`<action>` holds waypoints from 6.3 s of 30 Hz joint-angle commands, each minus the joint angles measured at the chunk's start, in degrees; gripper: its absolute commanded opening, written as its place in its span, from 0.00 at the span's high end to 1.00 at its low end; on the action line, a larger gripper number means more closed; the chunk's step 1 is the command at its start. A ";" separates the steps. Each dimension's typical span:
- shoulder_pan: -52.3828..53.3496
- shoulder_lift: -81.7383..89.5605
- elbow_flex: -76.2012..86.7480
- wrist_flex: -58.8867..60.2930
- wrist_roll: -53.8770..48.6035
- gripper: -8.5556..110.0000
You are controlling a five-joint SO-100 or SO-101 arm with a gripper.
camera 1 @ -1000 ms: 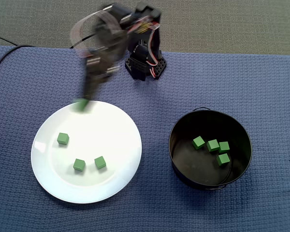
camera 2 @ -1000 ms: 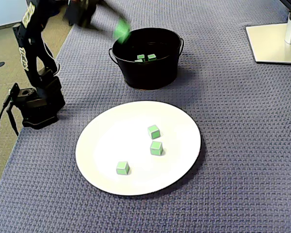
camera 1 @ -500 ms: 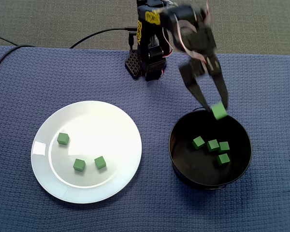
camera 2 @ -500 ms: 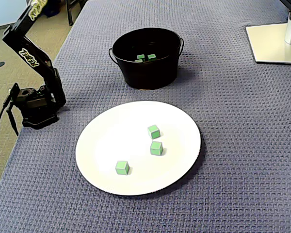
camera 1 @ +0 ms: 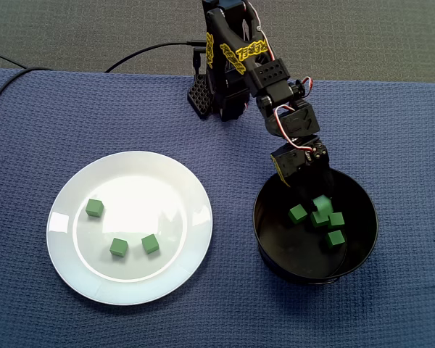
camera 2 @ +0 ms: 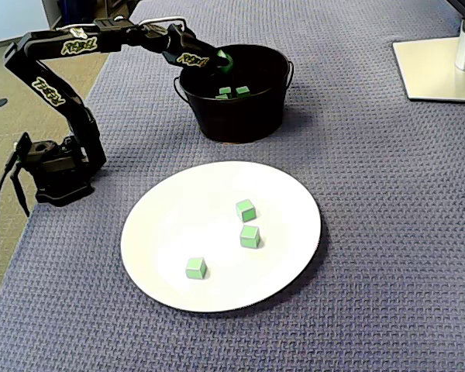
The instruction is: Pick up the items on the white plate and put them in the black container.
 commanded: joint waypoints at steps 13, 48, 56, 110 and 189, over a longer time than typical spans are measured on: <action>17.93 12.13 -10.37 11.87 -4.39 0.71; 80.42 -30.41 -32.43 34.63 -36.91 0.73; 80.51 -46.23 -54.14 44.74 -37.97 0.73; 76.20 -62.14 -62.40 38.67 -38.06 0.84; 3.69 17.14 17.31 -6.59 11.87 0.75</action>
